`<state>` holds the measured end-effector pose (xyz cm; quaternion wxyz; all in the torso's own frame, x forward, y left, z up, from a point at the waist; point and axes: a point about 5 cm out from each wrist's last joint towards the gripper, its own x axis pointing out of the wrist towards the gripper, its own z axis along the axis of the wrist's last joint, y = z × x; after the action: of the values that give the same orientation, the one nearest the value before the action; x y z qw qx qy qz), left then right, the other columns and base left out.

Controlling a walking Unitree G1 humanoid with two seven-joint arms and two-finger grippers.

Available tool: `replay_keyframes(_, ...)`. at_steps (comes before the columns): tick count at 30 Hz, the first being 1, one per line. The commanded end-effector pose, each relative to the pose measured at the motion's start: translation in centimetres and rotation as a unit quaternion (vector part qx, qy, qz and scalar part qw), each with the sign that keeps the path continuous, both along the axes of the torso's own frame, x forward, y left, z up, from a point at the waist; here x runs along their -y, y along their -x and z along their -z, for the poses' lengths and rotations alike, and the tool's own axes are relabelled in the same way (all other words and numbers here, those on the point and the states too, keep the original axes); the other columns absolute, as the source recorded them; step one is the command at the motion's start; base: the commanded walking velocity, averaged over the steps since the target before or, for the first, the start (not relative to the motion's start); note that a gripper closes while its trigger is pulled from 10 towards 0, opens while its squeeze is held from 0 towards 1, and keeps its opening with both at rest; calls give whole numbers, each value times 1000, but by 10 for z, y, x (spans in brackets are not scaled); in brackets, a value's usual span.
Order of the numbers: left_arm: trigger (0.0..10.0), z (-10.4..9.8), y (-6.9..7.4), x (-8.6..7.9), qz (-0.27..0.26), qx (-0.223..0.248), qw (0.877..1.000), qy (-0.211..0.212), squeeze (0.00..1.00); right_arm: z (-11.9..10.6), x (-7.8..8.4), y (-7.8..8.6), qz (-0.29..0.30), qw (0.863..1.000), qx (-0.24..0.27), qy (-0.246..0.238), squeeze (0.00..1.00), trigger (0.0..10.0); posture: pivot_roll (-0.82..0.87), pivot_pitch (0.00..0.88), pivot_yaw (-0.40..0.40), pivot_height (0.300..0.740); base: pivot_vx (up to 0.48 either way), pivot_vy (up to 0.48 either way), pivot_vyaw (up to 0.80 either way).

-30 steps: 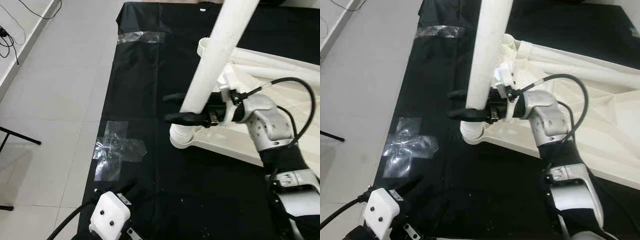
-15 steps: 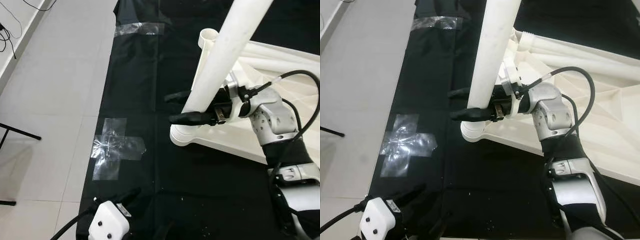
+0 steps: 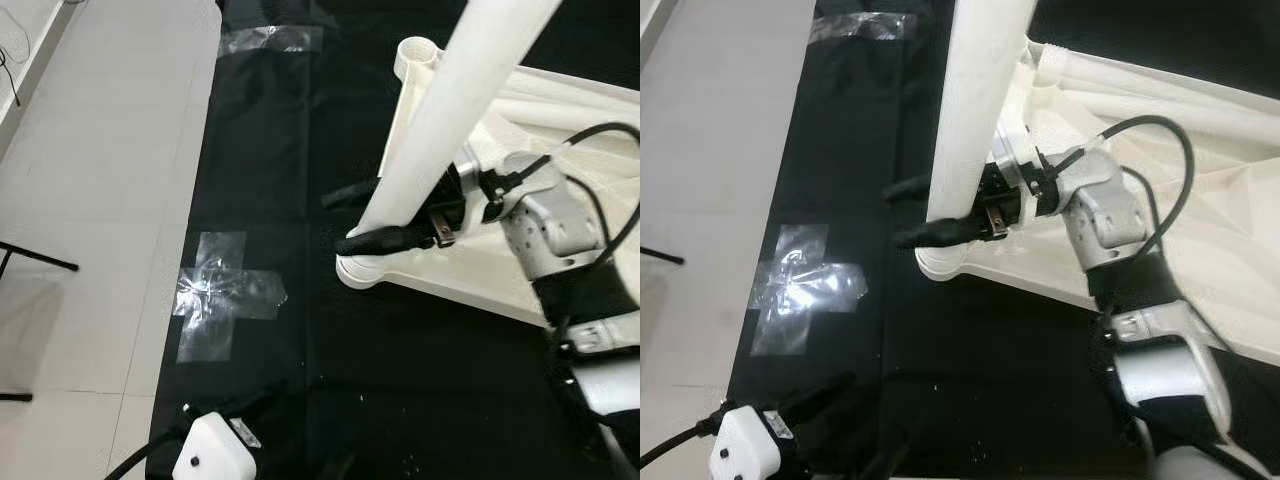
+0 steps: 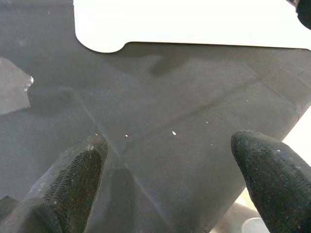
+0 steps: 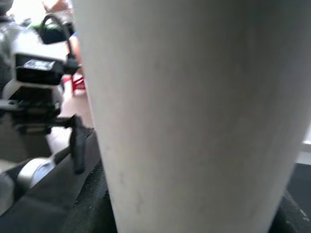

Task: Building children table

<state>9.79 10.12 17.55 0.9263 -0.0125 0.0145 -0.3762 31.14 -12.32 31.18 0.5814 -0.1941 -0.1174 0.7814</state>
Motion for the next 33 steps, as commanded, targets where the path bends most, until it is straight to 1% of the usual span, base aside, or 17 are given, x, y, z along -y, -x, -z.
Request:
replay_keyframes(1, 10000, 0, 6, 1, 12, -12, 1000, 0, 0, 14, -7, 3, -25, 999, -25, 35, 0, 10000, 93, 462, -32, 740, 0, 0, 0)
replay_keyframes(3, 10000, 0, 7, 2, 12, -13, 1000, 1, 0, 12, -9, 4, -29, 999, -23, 36, 0, 10000, 92, 461, -33, 740, 0, 0, 0)
replay_keyframes(7, 10000, 0, 8, 4, 13, -15, 1000, 4, 0, 12, -13, 6, -45, 997, -28, 56, 0, 10000, 88, 457, -42, 740, 0, 0, 0)
replay_keyframes(12, 10000, 0, 9, 5, 14, -15, 1000, 8, 0, 11, -15, 10, -61, 996, -39, 54, 0, 10000, 84, 453, -48, 740, 0, 0, 0)
replay_keyframes(13, 10000, 0, 9, 5, 14, -15, 1000, 8, 0, 13, -15, 14, -73, 995, -49, 48, 0, 10000, 84, 453, -48, 740, 0, 0, 0)
replay_keyframes(18, 10000, 0, 8, 5, 13, -15, 1000, 9, 0, 17, -15, 16, -78, 994, -52, 49, 0, 10000, 85, 452, -47, 740, 0, 0, 0)
replay_keyframes(21, 10000, 1, 7, 5, 13, -13, 1000, 9, 0, 22, -14, 16, -73, 995, -53, 33, 0, 10000, 78, 448, -53, 740, 0, 0, 0)
replay_keyframes(23, 10000, 1, 6, 5, 13, -12, 1000, 9, 0, 27, -10, 21, -66, 996, -54, 23, 0, 10000, 78, 446, -51, 740, 0, 0, 0)
replay_keyframes(24, 10000, 1, 6, 5, 13, -11, 1000, 9, 0, 31, -8, 25, -60, 997, -48, 25, 0, 10000, 76, 445, -48, 740, 0, 0, 0)
replay_keyframes(28, 10000, 1, 5, 5, 13, -10, 1000, 9, 0, 35, -6, 30, -47, 998, -39, 31, 0, 10000, 72, 445, -43, 740, 0, 0, 0)
replay_keyframes(29, 10000, 1, 4, 5, 16, -8, 1000, 9, 0, 38, -3, 35, -34, 998, -32, 37, 0, 10000, 68, 444, -39, 740, 0, 0, 0)
replay_keyframes(33, 10000, 2, 3, 5, 18, -7, 1000, 9, 0, 41, -2, 37, -27, 998, -29, 49, 0, 10000, 63, 442, -37, 740, 0, 0, 0)
